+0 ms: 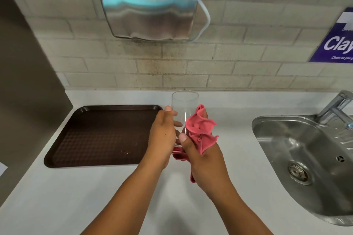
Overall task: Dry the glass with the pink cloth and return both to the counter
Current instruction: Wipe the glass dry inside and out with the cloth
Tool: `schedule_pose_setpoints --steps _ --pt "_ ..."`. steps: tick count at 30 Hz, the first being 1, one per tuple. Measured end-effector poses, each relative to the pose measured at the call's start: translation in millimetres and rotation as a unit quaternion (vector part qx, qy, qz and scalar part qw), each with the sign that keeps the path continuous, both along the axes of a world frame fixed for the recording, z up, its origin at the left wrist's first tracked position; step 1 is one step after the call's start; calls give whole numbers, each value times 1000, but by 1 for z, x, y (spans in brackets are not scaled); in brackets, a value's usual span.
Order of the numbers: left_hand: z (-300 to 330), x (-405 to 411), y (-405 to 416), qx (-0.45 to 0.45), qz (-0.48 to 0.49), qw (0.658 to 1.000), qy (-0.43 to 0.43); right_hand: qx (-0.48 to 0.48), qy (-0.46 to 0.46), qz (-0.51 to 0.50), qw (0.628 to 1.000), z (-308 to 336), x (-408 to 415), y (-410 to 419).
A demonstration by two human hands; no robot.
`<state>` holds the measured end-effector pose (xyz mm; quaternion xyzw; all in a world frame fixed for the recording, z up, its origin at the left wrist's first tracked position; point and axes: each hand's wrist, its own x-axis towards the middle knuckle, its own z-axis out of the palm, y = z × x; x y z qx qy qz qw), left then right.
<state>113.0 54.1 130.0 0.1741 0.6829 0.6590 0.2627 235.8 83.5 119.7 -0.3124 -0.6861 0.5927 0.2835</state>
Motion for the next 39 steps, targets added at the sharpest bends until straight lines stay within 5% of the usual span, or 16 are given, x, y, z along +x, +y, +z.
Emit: schedule_pose_setpoints --steps 6,9,12,16,26,32,36,39 --pt "10 8 1 -26 -77 997 5 77 -20 -47 996 2 -2 -8" --pt "12 10 3 5 -80 994 -76 52 -13 -23 998 7 1 -15" --pt "14 10 0 46 -73 981 -175 155 7 9 988 17 2 -19" --pt "9 13 0 46 -101 988 -112 262 -52 15 964 33 -9 -4" --pt "10 12 3 92 -50 991 -84 33 28 -18 999 37 -13 33" --pt "21 1 5 77 -20 991 -104 39 38 -16 998 1 5 -15" --pt "16 3 4 85 -28 985 -150 122 22 -3 992 -2 6 -31" --pt "8 6 2 102 -59 974 -195 286 -27 6 958 6 3 -24"
